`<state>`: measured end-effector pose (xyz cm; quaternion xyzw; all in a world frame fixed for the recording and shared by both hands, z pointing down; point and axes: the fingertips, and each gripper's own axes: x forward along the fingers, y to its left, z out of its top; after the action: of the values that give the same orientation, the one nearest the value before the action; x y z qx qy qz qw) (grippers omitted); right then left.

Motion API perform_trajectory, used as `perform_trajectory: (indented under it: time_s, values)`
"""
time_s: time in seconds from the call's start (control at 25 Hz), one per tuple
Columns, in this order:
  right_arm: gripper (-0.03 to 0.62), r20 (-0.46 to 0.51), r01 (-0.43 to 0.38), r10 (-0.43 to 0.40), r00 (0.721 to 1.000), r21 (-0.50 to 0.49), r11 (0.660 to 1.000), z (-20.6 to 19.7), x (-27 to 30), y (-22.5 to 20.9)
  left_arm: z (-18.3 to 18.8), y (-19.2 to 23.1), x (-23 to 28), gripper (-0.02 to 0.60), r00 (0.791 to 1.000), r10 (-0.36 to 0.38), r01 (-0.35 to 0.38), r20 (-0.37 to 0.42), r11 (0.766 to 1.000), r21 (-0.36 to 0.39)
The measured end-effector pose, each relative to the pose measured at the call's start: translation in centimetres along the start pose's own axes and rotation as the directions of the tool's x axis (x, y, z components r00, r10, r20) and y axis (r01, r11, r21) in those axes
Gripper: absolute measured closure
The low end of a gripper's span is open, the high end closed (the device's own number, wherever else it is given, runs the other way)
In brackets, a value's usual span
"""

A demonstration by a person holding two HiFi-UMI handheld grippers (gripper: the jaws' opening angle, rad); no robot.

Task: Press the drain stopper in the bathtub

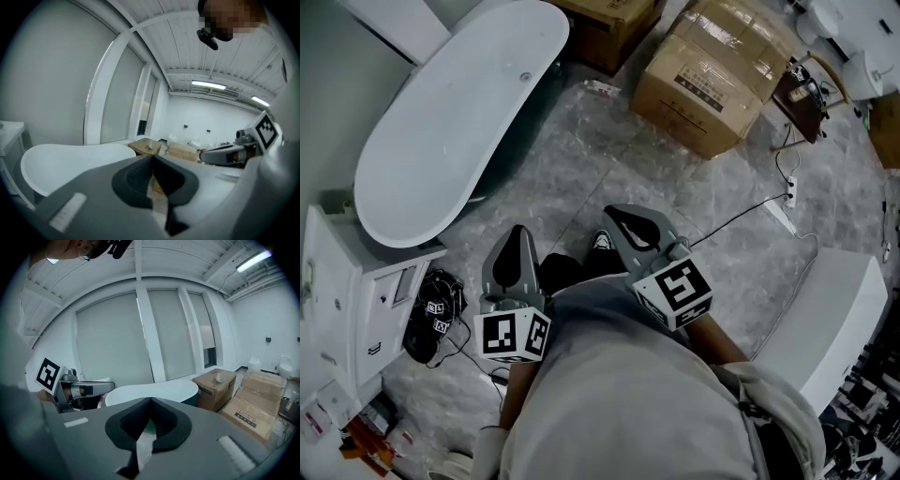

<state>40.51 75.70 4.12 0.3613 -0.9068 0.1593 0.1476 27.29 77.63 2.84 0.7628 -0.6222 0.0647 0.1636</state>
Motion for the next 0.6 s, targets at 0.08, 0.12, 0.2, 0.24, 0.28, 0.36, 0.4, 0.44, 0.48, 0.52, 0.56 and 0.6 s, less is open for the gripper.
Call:
perform_trajectory:
  time_s: [0.08,0.12,0.2,0.24,0.28,0.36,0.4,0.44,0.48,0.52,0.56,0.6]
  values:
    - [0.605,-0.006,0.0,0.0,1.0,0.015,1.0,-0.1,0.2,-0.9,0.0,0.2,0.7,0.581,1.0,0.01,-0.01,-0.01,1.0,-0.001]
    - [0.605,-0.01,-0.001,0.001,1.0,0.022,1.0,-0.1,0.3,-1.2,0.0,0.3,1.0,0.581,1.0,0.013,-0.013,-0.014,1.0,-0.001]
    - [0.605,-0.021,-0.002,0.003,1.0,0.031,1.0,-0.3,0.9,-1.8,0.0,0.6,1.7,0.581,1.0,0.014,-0.014,-0.018,1.0,-0.004]
    - [0.605,-0.026,-0.004,0.004,1.0,0.036,0.999,-0.4,1.3,-2.0,-0.1,0.7,2.1,0.581,1.0,0.013,-0.013,-0.02,1.0,-0.006]
    - [0.605,-0.029,-0.006,0.007,1.0,0.041,0.999,-0.5,1.7,-2.2,-0.3,0.9,2.5,0.581,1.0,0.012,-0.012,-0.022,1.0,-0.008]
    - [0.605,-0.034,-0.01,0.012,0.999,0.05,0.999,-0.8,2.6,-2.5,-0.6,1.3,3.3,0.581,1.0,0.008,-0.009,-0.028,1.0,-0.013]
    - [0.605,-0.038,-0.01,0.012,0.999,0.053,0.999,-0.8,3.1,-2.6,-0.7,1.6,3.8,0.581,0.999,0.005,-0.006,-0.031,1.0,-0.016]
    - [0.605,-0.043,-0.007,0.01,0.999,0.054,0.998,-0.8,3.7,-2.9,-0.7,1.9,4.4,0.581,0.999,0.002,-0.002,-0.034,1.0,-0.021]
    - [0.605,-0.049,-0.002,0.005,0.999,0.054,0.999,-0.6,4.4,-3.2,-0.6,2.3,5.1,0.581,0.999,-0.003,0.002,-0.036,1.0,-0.026]
    - [0.605,-0.052,0.005,-0.002,0.999,0.052,0.999,-0.3,5.0,-3.5,-0.5,2.7,5.9,0.581,0.999,-0.009,0.008,-0.036,0.999,-0.034]
    - [0.605,-0.053,0.013,-0.01,0.999,0.049,0.999,0.1,5.7,-4.0,-0.3,3.1,6.8,0.581,0.999,-0.016,0.015,-0.036,0.999,-0.04]
    - [0.605,-0.052,0.021,-0.019,0.998,0.049,0.999,0.6,6.4,-4.5,0.0,3.4,7.8,0.581,0.999,-0.024,0.023,-0.035,0.999,-0.044]
